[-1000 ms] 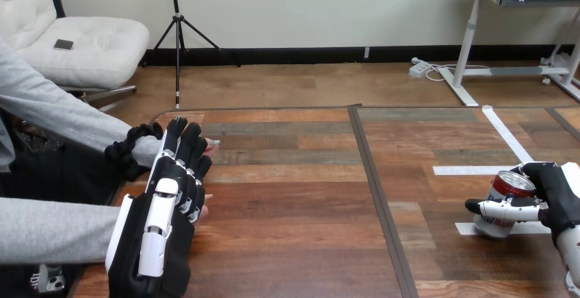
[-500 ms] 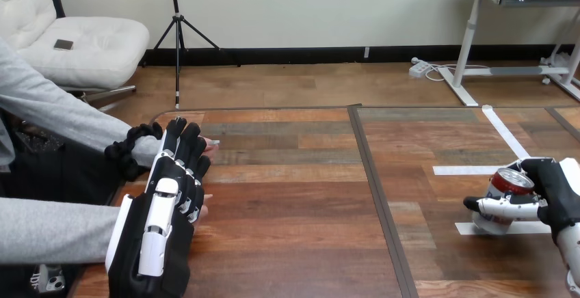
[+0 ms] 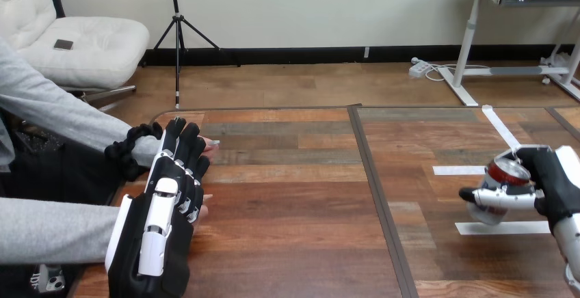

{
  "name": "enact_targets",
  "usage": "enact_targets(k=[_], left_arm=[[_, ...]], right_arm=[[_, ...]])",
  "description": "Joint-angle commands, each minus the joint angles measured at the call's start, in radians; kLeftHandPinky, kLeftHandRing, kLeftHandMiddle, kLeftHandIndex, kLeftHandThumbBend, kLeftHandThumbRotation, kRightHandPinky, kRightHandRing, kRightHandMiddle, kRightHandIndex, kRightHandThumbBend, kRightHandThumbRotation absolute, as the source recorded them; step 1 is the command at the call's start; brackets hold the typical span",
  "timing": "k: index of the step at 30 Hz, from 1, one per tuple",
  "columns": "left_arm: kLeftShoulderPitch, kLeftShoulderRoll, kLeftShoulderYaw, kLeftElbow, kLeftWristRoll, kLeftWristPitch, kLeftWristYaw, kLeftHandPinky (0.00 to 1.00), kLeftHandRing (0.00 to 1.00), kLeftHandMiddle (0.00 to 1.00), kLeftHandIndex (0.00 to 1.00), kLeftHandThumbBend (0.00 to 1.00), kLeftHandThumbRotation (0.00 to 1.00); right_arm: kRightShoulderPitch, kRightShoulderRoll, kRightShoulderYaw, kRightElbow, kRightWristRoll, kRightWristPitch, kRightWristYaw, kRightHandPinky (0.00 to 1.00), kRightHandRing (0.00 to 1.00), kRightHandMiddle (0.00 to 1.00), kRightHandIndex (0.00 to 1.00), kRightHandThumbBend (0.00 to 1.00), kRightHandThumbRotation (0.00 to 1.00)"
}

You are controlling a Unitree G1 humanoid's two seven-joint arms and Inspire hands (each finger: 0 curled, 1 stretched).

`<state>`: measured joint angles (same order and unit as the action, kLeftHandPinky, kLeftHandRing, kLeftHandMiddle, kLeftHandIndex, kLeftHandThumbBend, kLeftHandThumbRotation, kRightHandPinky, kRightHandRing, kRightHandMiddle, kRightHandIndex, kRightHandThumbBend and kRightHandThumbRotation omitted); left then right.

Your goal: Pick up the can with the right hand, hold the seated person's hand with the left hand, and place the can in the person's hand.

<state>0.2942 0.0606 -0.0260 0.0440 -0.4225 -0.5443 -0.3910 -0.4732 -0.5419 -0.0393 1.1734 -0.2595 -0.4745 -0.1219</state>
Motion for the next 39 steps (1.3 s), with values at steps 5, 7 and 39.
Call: enact_targets(k=[5,7,39], left_arm=[[-0.025,-0.049,-0.004,-0.011,0.0,-0.027,-0.009,1.0,1.0,1.0,1.0,0.02,0.92],[-0.025,-0.048,-0.004,-0.009,-0.001,-0.028,-0.01,1.0,1.0,1.0,1.0,0.02,0.92],[-0.025,-0.041,0.004,0.002,0.033,-0.038,0.006,1.0,1.0,1.0,1.0,0.03,0.92]], right_arm=[[-0.068,-0.035,-0.007,-0.092,0.018,-0.067,0.014,0.32,0.37,0.41,0.43,0.88,0.0],[-0.067,-0.035,-0.009,-0.098,0.022,-0.073,0.02,0.32,0.37,0.41,0.42,0.88,0.0],[-0.043,-0.039,-0.007,-0.182,0.028,-0.129,0.102,0.23,0.28,0.36,0.42,0.88,0.0]])
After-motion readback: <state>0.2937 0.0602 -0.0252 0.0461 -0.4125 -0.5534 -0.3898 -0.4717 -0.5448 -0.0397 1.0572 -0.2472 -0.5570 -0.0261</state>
